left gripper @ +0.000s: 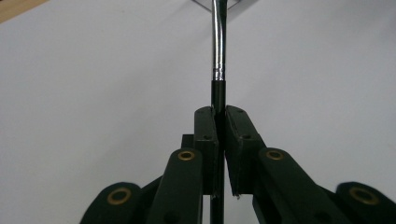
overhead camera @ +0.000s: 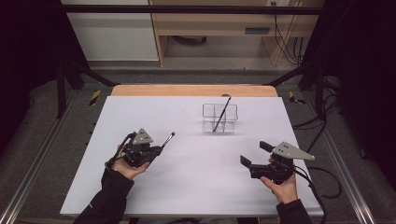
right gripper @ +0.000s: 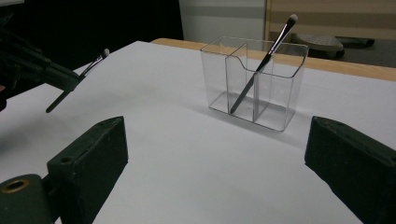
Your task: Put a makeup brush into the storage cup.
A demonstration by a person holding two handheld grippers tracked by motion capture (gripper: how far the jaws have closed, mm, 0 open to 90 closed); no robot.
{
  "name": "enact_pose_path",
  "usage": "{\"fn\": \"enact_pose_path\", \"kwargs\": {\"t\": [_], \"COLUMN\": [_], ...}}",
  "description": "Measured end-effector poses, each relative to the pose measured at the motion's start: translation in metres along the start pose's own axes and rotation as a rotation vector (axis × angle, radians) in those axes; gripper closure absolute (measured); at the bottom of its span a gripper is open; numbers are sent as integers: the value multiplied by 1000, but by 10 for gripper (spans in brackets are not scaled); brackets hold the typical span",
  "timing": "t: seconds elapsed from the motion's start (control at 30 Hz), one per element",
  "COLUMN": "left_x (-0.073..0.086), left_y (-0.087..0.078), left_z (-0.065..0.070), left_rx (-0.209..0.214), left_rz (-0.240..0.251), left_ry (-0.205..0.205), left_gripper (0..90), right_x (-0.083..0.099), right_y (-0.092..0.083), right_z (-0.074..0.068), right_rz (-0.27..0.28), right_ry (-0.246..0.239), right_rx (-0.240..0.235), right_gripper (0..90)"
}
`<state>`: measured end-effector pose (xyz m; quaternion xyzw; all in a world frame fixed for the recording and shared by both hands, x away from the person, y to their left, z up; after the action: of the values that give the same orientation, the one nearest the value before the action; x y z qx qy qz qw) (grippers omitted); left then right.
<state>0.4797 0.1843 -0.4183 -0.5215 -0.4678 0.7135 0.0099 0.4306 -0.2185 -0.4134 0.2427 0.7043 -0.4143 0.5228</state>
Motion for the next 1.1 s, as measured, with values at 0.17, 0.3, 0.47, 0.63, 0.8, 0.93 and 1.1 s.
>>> {"fn": "enact_pose_path", "kwargs": {"t": [0.17,0.3,0.47,0.63,0.8,0.93,1.1], "left_x": [-2,-3,-3,-5,-7,-9,-14], "left_y": [-3,-3,1,2,3,5,7], "left_z": [4,6,9,13,16,18,24], "left_rx": [-17,-22,-33,-47,-52,-59,-56], "left_rz": [54,69,76,96,109,119,134], "left_ry": [-21,-45,-63,-75,-84,-87,-88], "left_gripper": [837,837,837,837,837,837,838], "right_x": [-3,-6,-12,-19,-25,-29,-35], "right_y": [2,5,9,14,20,24,29], "right_z": [-4,-6,-10,-16,-22,-25,-28], "right_rz": [10,12,32,45,36,35,39], "right_ry": [16,25,58,80,94,110,127], "right_rx": [-8,-14,-36,-58,-73,-86,-94], "right_gripper": [59,59,63,65,68,71,77]}}
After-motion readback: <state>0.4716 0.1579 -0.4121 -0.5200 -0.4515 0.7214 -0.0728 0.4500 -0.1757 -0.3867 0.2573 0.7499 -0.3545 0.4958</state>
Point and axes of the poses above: each handheld gripper's, and its own axes: y roughly forward along the jaws, x roughly out of its underside, z roughly to its right, the point moved 2 cm from there along y, roughly forward along the jaws, and after that the axes turned 4 degrees about x, right-handed, at the moved point
